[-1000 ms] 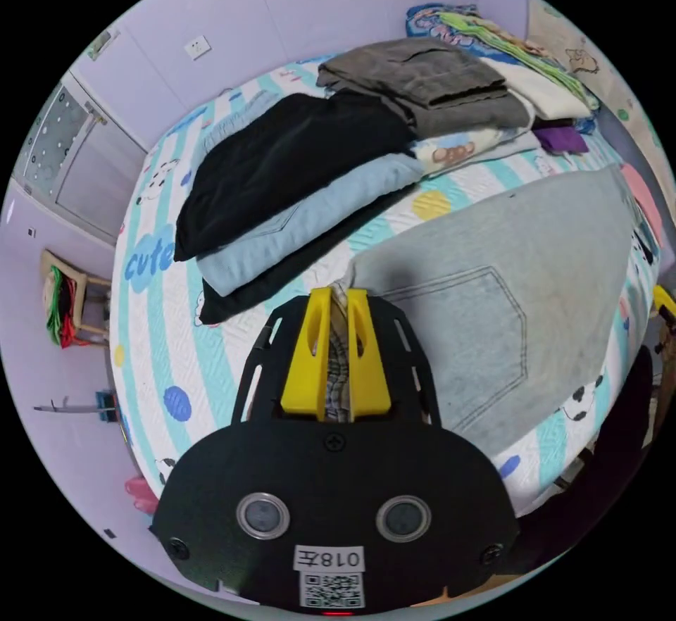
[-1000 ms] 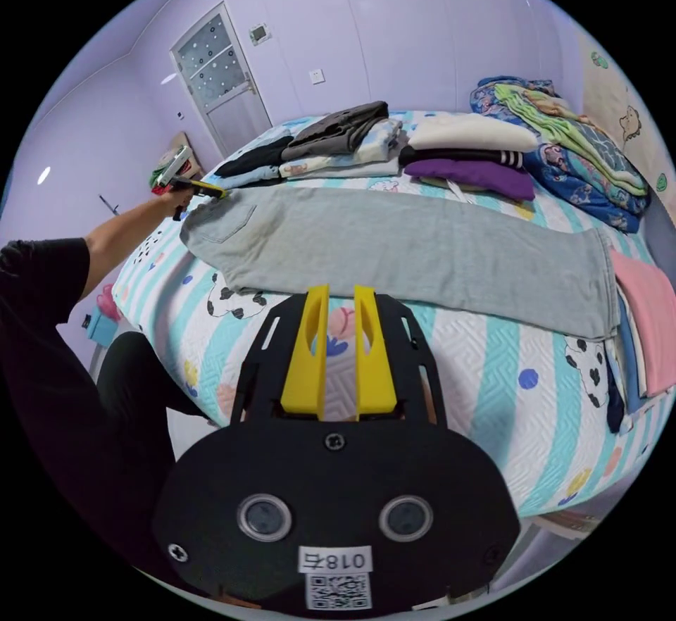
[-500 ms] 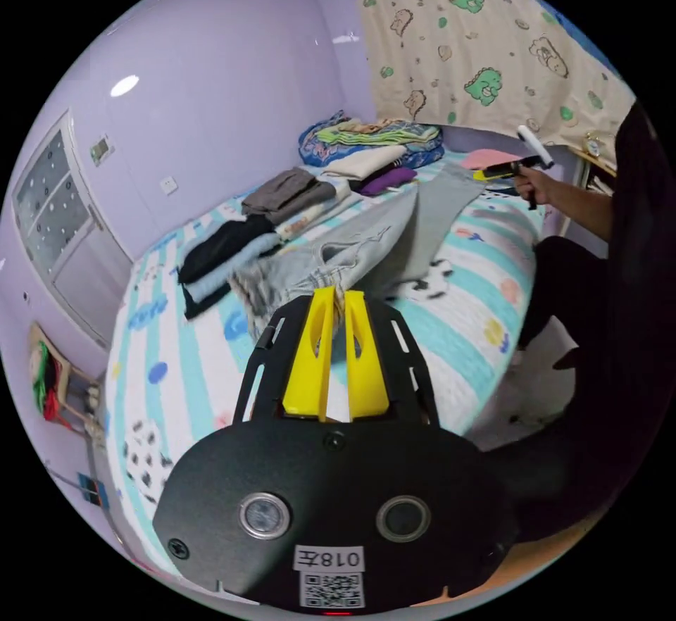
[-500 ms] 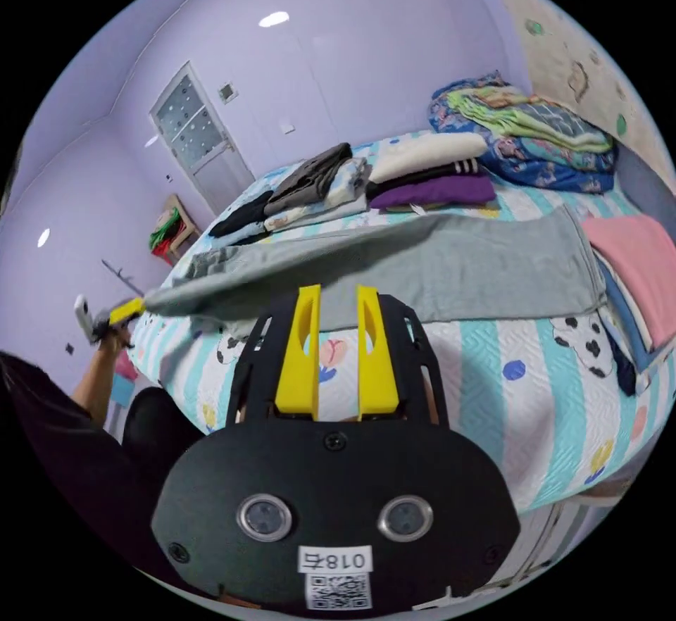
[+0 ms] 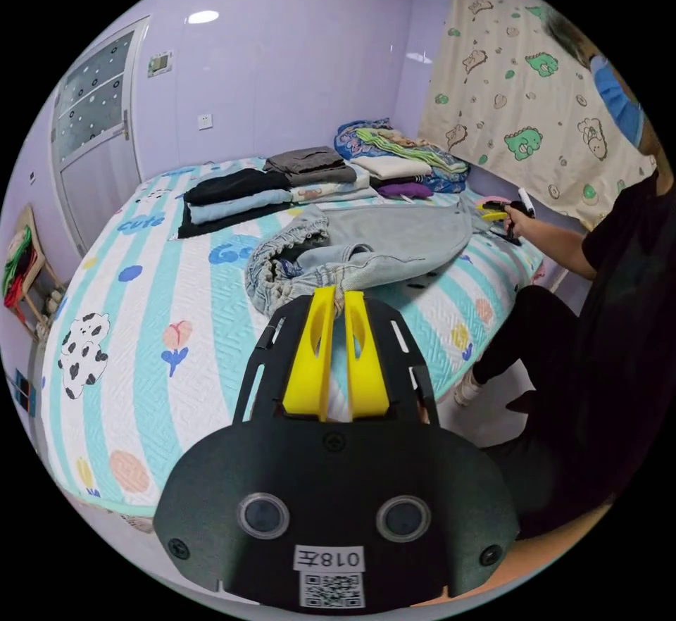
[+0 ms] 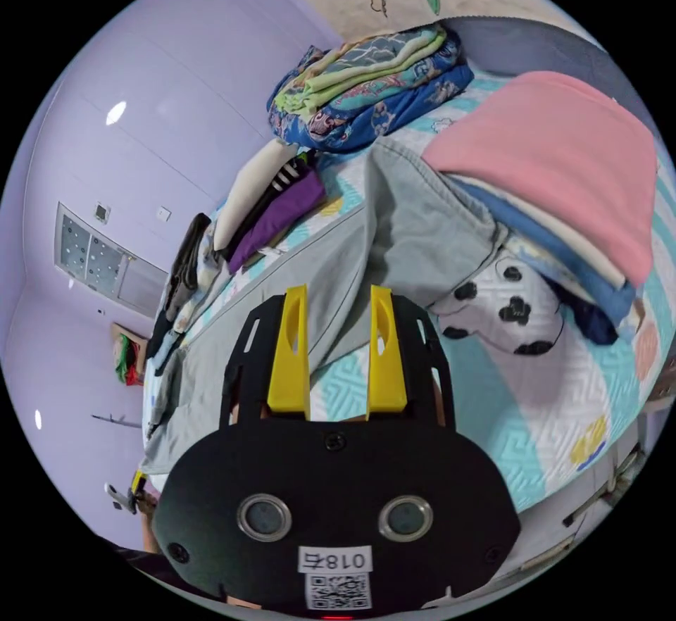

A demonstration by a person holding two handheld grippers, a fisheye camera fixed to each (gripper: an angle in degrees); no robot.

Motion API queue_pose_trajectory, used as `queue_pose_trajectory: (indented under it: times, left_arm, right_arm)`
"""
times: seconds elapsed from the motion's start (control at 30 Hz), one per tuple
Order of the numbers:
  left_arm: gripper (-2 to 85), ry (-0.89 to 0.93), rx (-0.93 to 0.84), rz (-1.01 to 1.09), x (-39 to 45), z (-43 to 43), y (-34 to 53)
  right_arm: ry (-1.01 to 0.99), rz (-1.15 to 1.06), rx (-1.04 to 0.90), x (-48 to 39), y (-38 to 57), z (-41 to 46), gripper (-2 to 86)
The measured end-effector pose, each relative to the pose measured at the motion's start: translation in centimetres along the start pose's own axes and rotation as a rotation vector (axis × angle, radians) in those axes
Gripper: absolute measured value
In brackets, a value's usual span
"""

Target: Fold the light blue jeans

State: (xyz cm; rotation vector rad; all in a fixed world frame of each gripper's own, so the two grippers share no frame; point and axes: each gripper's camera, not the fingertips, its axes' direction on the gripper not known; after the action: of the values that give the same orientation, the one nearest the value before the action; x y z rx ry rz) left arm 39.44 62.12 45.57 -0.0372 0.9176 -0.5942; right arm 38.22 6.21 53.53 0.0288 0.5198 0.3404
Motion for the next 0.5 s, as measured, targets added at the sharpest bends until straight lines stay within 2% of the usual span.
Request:
queue_pose_trajectory:
  times: [0.37, 0.43, 0.5]
  left_arm:
    - [0.4, 0.031, 0.171, -0.165, -6.1, -1.6, 2.5]
    - [0.5, 0.035, 0.18, -0.177, -7.0, -1.6, 3.0]
    - [0.6, 0.045, 0.193, -0.193, -7.9, -1.6, 3.4]
  right_arm:
    - [0.171, 0.007, -0.081, 0.8, -9.4, 11.4, 12.8]
    - [0.188, -0.006, -0.137, 0.9, -10.1, 13.1, 10.1]
    - [0.192, -0.025, -0.177, 0.7, -10.3, 14.1, 2.9]
